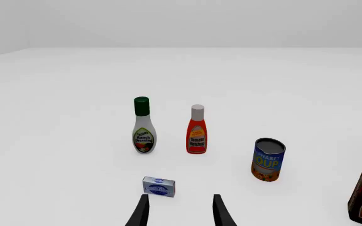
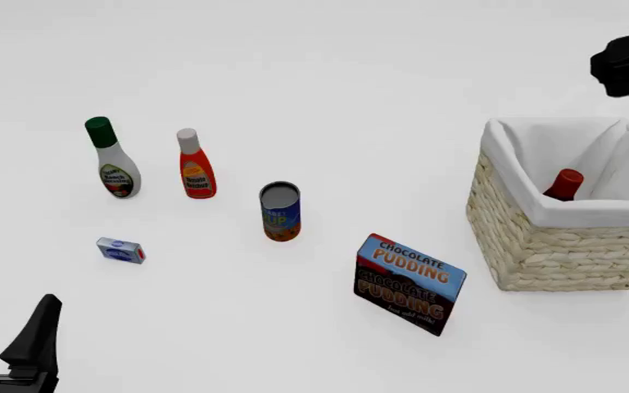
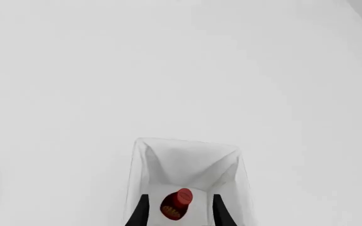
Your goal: Pick the bbq sauce and place it in the basket.
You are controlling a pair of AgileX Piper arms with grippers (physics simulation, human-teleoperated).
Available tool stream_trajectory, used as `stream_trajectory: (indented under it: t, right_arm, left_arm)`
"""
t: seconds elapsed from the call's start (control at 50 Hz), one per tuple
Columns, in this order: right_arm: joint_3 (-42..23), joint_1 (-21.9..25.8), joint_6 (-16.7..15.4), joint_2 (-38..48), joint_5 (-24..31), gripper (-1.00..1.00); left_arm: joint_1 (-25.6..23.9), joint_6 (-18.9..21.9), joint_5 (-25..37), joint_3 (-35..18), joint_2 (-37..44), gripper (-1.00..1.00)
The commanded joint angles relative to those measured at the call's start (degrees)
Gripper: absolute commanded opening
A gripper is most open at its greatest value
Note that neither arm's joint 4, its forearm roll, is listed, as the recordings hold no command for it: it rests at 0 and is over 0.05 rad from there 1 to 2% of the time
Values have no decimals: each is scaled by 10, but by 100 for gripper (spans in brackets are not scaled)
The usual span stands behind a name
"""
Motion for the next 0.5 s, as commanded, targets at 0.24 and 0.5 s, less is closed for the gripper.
stream_trajectory:
  t: [0.24,0.5]
  right_arm:
    - [48,10,31,-104,-1,100]
    - [56,-8,42,-157,15,100]
  left_arm:
    - [0,0,0,0,0,100]
    - [0,0,0,0,0,100]
